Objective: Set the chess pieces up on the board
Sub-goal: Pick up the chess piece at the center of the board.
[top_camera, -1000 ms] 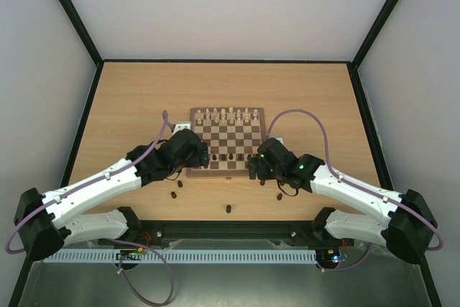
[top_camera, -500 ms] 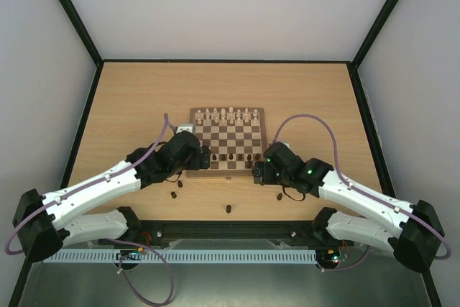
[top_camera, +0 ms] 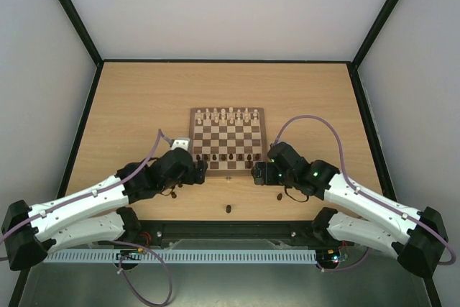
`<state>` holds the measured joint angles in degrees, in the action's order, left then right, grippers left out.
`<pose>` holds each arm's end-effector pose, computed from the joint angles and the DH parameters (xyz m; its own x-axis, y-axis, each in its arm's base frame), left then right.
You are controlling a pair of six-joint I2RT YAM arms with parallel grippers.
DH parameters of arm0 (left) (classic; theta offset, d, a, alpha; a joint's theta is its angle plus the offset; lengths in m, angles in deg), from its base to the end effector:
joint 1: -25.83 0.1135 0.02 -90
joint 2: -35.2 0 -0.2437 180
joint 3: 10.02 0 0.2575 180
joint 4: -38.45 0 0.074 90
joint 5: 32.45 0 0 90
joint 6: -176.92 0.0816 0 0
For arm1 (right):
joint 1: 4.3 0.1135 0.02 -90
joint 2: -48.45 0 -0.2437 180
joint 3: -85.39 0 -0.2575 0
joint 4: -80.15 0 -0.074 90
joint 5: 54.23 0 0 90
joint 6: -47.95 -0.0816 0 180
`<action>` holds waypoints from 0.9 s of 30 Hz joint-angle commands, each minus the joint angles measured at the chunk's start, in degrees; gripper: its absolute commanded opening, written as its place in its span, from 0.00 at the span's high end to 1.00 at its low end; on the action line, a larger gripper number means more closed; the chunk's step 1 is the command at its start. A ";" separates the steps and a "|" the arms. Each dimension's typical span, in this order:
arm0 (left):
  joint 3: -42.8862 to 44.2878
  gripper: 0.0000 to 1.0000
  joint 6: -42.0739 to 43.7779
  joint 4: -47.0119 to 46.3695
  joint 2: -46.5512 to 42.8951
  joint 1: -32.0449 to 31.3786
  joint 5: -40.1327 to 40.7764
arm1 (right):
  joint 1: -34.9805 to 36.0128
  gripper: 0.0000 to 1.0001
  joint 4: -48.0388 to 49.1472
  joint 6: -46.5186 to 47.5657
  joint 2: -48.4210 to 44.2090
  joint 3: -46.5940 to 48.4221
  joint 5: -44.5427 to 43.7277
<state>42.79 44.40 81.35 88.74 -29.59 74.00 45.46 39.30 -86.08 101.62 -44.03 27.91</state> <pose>0.1569 -0.1868 0.2012 -0.7437 -0.0632 -0.6655 0.2316 0.9095 -0.3452 0.1659 0.1787 0.1905 -0.8003 0.1201 -0.5874 -0.1888 0.8794 0.4371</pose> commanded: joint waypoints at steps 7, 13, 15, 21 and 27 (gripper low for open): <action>-3.11 0.01 -7.79 -3.91 4.75 -10.60 7.03 | 0.41 0.01 -1.08 1.42 7.94 0.96 -4.02; -3.85 0.01 -10.58 -6.37 9.76 -14.09 11.96 | 0.36 0.01 -3.22 0.69 8.13 2.39 -5.35; -3.70 0.01 -10.79 -7.17 10.62 -14.40 12.14 | 0.42 0.01 -3.22 0.61 6.44 2.37 -4.92; 0.40 0.01 -10.62 -3.12 12.92 -14.75 12.86 | 0.42 0.01 -3.55 0.20 6.62 2.16 -4.74; 2.40 0.01 -10.74 0.84 12.01 -15.11 13.50 | 0.36 0.02 -5.26 0.15 12.98 4.16 -3.71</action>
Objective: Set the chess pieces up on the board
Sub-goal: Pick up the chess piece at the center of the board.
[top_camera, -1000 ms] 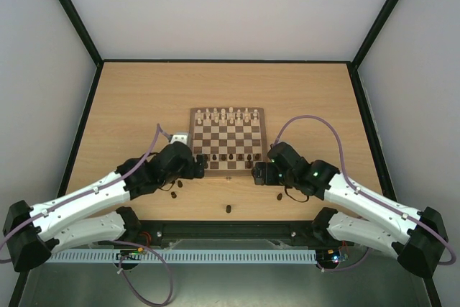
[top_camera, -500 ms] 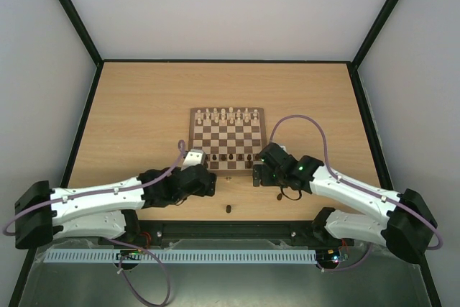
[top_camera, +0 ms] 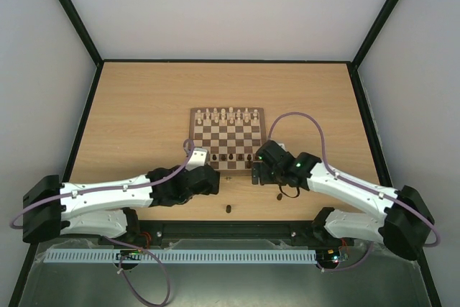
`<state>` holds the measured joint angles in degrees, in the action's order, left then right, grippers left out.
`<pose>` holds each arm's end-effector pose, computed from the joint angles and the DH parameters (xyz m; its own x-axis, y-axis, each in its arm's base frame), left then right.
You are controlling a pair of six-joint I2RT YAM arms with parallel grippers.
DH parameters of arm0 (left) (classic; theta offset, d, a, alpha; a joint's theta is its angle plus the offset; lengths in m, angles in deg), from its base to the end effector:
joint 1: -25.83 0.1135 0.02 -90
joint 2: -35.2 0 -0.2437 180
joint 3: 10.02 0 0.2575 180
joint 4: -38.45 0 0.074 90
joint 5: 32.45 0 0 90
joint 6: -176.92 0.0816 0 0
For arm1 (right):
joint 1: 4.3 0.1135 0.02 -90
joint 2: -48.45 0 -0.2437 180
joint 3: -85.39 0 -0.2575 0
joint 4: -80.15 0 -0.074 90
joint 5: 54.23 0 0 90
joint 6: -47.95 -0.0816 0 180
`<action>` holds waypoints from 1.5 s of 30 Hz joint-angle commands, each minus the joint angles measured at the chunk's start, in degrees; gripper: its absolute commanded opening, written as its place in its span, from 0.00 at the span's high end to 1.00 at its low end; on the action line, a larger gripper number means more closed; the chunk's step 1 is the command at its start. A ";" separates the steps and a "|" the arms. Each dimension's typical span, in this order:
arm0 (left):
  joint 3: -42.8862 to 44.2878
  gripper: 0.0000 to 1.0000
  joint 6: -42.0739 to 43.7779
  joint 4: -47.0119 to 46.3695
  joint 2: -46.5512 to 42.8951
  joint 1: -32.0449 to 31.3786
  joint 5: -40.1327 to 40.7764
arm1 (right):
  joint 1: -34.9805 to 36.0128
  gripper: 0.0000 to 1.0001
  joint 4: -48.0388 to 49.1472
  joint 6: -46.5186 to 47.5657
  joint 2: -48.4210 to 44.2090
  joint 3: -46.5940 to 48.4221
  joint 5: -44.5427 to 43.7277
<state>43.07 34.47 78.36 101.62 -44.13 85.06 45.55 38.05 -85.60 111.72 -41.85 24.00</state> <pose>0.1247 -0.2320 0.1602 -0.7528 0.0118 -0.6581 0.2324 0.9402 -0.2489 0.1784 0.1857 0.1619 -0.8318 0.0600 -0.5518 -0.1315 0.9445 0.3009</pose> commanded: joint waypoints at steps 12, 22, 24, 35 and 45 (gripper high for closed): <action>-1.93 0.01 -0.94 3.67 -14.22 -1.22 0.06 | 2.13 0.27 -5.80 -1.11 -4.50 1.78 1.61; -2.20 0.01 -0.56 5.34 -30.30 -2.56 1.07 | 2.51 0.01 -2.53 0.00 -11.60 2.75 1.32; -1.51 0.01 -0.07 5.51 -31.89 -2.56 1.50 | 2.50 0.01 -1.29 0.15 -11.67 3.59 1.40; 3.95 0.01 2.52 8.00 -28.51 -2.34 6.56 | 2.53 0.01 3.24 1.08 -5.70 9.79 7.48; 1.43 0.01 0.08 6.78 -26.36 -1.43 7.87 | 2.47 0.01 -3.21 0.83 -4.23 9.70 -1.15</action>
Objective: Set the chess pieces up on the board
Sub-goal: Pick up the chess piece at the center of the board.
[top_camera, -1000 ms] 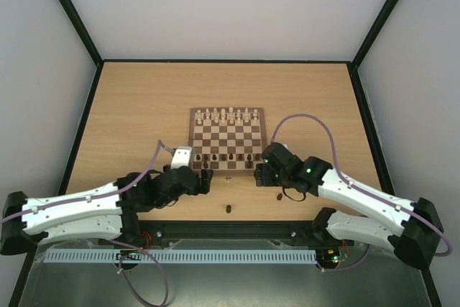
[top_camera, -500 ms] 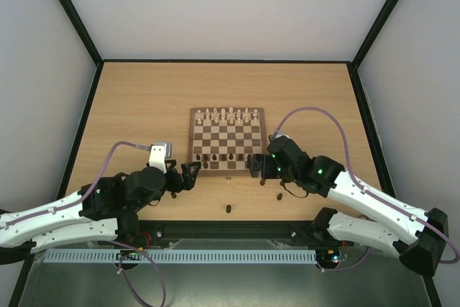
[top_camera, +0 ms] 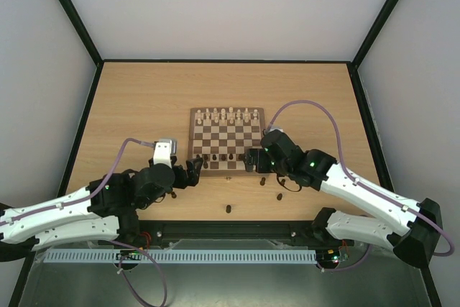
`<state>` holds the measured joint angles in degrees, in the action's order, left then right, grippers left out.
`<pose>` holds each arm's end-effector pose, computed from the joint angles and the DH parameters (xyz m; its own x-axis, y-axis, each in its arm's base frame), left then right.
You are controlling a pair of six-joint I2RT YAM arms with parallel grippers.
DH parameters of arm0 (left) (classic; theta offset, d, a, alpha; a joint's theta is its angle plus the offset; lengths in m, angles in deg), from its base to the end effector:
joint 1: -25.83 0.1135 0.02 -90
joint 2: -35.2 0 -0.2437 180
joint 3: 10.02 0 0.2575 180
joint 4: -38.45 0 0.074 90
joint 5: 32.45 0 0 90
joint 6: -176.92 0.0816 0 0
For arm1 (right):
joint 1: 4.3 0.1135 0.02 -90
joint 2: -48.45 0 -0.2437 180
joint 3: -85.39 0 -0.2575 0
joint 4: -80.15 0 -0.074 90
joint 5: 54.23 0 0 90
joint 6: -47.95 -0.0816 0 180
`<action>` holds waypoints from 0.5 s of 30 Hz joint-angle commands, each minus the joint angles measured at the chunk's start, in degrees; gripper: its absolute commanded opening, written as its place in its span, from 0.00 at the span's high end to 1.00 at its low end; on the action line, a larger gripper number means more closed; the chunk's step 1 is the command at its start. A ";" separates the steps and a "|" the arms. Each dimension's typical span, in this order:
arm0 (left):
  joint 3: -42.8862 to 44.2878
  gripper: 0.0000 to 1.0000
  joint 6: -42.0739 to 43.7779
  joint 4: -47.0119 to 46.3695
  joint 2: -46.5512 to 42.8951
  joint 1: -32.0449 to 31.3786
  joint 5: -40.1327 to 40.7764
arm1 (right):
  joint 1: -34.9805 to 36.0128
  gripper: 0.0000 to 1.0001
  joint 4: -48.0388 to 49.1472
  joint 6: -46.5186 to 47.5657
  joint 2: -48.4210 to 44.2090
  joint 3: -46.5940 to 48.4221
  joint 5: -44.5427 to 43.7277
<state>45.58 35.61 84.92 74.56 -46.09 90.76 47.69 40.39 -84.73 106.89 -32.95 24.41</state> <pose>0.1051 -0.1779 0.2684 -0.6038 -0.2546 -0.7553 0.2834 0.8171 -0.5020 0.1809 0.2054 0.2439 -0.7271 0.1489 -0.6702 -0.2477 0.8535 0.4584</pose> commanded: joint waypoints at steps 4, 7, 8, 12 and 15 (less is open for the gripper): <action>-0.68 0.01 -0.84 0.93 1.26 0.83 1.22 | 0.34 0.02 -5.50 -0.83 -0.67 -2.42 1.70; 0.58 0.01 -1.14 3.10 1.75 1.34 1.95 | 0.31 0.01 -6.87 -2.05 -0.26 -4.03 1.26; 0.48 0.01 -0.82 2.85 1.82 1.43 1.79 | 0.32 0.00 -6.82 -2.29 0.06 -4.52 1.36; -0.54 0.01 0.30 1.23 2.72 2.40 0.91 | 0.38 0.03 -8.29 -2.59 2.61 -4.87 0.42; -0.65 0.01 1.16 0.98 3.87 3.52 0.25 | 0.47 0.07 -8.12 -2.42 3.05 -4.66 1.91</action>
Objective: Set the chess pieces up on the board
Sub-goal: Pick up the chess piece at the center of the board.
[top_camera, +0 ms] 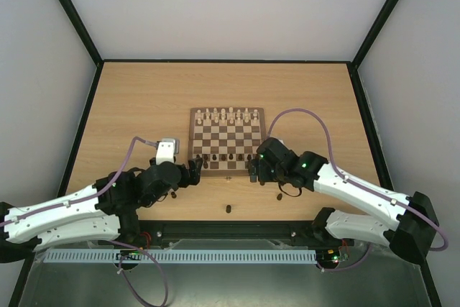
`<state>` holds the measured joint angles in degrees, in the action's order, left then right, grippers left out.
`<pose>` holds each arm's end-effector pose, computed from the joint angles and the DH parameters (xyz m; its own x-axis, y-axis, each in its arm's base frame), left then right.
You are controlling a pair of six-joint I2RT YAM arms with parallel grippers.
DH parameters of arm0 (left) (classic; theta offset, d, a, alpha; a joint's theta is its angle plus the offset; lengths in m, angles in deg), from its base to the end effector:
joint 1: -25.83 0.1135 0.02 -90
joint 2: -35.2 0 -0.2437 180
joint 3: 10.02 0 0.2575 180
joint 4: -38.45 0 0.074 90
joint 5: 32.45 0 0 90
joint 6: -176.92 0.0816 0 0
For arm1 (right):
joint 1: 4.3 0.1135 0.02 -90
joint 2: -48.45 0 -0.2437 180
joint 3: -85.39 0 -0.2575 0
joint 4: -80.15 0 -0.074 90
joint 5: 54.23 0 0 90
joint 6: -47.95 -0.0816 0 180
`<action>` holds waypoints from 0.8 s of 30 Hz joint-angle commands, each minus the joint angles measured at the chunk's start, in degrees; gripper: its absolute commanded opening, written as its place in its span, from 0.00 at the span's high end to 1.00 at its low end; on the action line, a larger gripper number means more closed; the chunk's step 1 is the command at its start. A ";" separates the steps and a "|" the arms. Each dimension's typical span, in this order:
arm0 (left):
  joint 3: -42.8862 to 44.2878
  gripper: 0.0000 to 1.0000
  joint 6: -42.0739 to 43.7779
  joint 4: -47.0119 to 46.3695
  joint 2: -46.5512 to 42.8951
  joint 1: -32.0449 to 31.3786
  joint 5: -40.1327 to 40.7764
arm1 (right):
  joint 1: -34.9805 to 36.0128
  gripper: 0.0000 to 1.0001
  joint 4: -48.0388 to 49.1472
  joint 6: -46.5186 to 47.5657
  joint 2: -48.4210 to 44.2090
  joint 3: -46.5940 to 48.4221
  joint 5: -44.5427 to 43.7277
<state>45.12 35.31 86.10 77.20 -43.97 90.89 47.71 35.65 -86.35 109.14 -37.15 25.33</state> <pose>0.1135 -0.1786 0.2546 -0.6134 -0.2291 -0.7558 0.2364 0.8598 -0.4525 0.1726 0.1970 0.1974 -0.8149 0.0725 -0.5750 -0.1829 0.9093 0.3738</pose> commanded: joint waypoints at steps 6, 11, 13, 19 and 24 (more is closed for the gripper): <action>-2.68 0.01 2.45 -0.63 0.46 5.28 -1.67 | 7.65 0.12 -1.75 -2.02 0.65 -0.09 3.58; -3.85 0.01 3.00 -1.51 -0.82 7.28 -3.19 | 16.76 0.14 -4.14 -4.32 6.74 2.78 0.52; -3.65 0.01 3.12 -1.38 -0.62 8.17 -3.40 | 19.93 0.14 -6.31 -5.53 10.76 5.13 -2.26; -3.68 0.01 4.08 -1.96 -0.70 9.29 -4.75 | 24.96 0.15 -4.21 -7.21 16.04 7.60 -2.79; -3.82 0.01 4.58 -2.40 -0.70 9.31 -5.39 | 26.92 0.24 -3.75 -6.49 19.78 10.66 -1.38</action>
<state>41.85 38.63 84.52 76.85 -34.99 86.13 73.09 33.53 -92.25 126.45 -29.80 23.93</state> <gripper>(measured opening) 0.991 0.791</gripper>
